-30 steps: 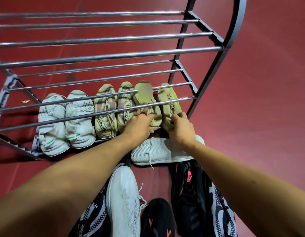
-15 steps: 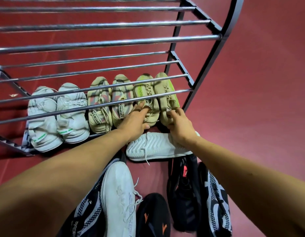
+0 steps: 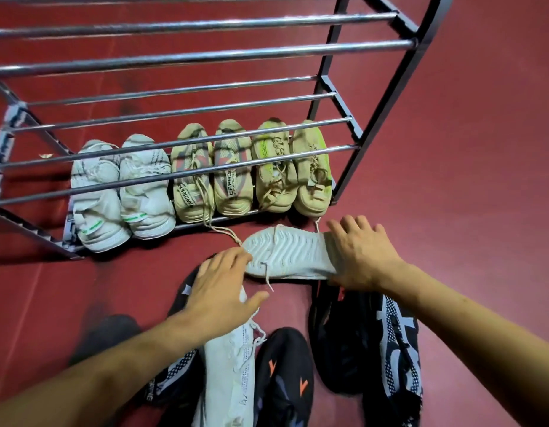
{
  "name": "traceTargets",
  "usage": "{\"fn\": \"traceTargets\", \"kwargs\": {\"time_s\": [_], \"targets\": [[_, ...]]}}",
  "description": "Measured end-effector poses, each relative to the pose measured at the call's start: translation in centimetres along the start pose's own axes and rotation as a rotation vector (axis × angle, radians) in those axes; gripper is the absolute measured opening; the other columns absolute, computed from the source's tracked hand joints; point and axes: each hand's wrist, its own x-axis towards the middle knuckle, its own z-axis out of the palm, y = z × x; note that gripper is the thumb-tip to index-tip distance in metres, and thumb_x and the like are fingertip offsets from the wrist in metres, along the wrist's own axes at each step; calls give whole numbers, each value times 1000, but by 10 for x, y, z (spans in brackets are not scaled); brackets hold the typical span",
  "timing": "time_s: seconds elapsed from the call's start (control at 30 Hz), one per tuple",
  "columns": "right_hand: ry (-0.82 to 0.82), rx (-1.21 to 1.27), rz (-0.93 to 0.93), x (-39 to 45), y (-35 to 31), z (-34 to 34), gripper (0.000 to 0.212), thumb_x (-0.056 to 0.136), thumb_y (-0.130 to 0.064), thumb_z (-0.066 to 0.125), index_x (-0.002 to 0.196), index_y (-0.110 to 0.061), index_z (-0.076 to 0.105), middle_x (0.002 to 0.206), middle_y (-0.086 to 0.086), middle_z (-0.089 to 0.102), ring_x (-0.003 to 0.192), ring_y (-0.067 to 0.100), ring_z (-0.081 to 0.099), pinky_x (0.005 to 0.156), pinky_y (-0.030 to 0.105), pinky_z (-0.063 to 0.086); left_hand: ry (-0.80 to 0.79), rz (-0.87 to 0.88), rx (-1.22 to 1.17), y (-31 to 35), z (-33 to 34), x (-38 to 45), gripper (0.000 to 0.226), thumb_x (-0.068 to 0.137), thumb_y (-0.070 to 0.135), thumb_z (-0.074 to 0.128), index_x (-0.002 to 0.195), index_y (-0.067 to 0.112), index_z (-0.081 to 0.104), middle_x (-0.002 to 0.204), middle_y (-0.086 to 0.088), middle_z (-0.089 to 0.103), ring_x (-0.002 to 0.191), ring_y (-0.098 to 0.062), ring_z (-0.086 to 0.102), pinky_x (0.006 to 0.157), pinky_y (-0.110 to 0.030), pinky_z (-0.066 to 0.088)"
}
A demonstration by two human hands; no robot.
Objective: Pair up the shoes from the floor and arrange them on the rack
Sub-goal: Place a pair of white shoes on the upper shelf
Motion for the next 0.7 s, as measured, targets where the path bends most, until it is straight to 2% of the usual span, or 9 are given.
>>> {"fn": "traceTargets", "kwargs": {"time_s": [0.07, 0.13, 0.2, 0.27, 0.33, 0.43, 0.53, 0.6, 0.7], "targets": [[18, 26, 3, -8, -6, -17, 100, 52, -90, 50, 122, -18, 49, 114, 5, 54, 100, 25, 51, 81, 40, 50, -13, -151, 15, -15, -9, -16, 87, 70, 77, 54, 141, 28, 40, 148, 10, 36, 137, -16, 36, 110, -41, 33], [-66, 148, 5, -18, -5, -38, 95, 50, -89, 55, 113, -18, 52, 104, 4, 61, 83, 23, 54, 68, 33, 48, -82, -276, -2, -31, -17, -32, 93, 67, 81, 53, 141, 27, 39, 145, 10, 39, 135, -17, 37, 107, -41, 37], [-192, 348, 11, -31, 5, -65, 95, 49, -88, 59, 116, -23, 50, 102, 3, 66, 80, 23, 61, 66, 33, 49, -154, -276, 25, -40, -21, -47, 89, 68, 84, 45, 137, 27, 44, 138, 11, 44, 132, -16, 38, 105, -39, 37], [-297, 514, -47, -41, 16, -91, 76, 56, -89, 54, 105, -31, 62, 95, -2, 70, 79, 17, 65, 64, 32, 48, -140, -244, 4, -40, -27, -61, 81, 72, 82, 45, 134, 29, 48, 133, 12, 49, 128, -14, 41, 106, -36, 36], [-434, 794, -86, -45, 29, -103, 64, 67, -81, 56, 97, -27, 73, 92, 11, 74, 75, 22, 67, 65, 34, 47, -95, -276, -185, -33, -33, -64, 77, 71, 80, 51, 131, 31, 51, 130, 14, 53, 123, -12, 46, 106, -37, 38], [-809, 1346, -180, -47, 33, -93, 64, 88, -68, 52, 119, -15, 68, 112, 36, 64, 87, 40, 66, 74, 56, 53, -23, -352, -482, -22, -42, -67, 56, 72, 80, 53, 111, 40, 54, 115, 20, 57, 110, -9, 55, 91, -33, 46], [-1026, 1747, -93, -51, 11, -51, 66, 97, -59, 44, 132, -5, 57, 124, 32, 62, 107, 44, 65, 82, 51, 58, 45, -535, -596, -20, -41, -71, 53, 78, 77, 54, 110, 34, 52, 113, 13, 56, 108, -12, 57, 82, -29, 42], [-1006, 1716, -2, -62, -19, -13, 57, 99, -53, 43, 128, -8, 62, 126, 18, 66, 110, 30, 64, 92, 45, 55, -29, -631, -599, -20, -38, -79, 66, 79, 73, 59, 121, 23, 53, 120, 4, 59, 110, -17, 57, 91, -35, 45], [-947, 1145, -65, -79, -56, 26, 36, 101, -40, 50, 110, -12, 70, 117, 16, 71, 94, 11, 66, 78, 30, 54, -175, -547, -412, -19, -28, -97, 78, 72, 79, 61, 124, 21, 49, 119, 3, 58, 110, -19, 59, 93, -36, 48]]}}
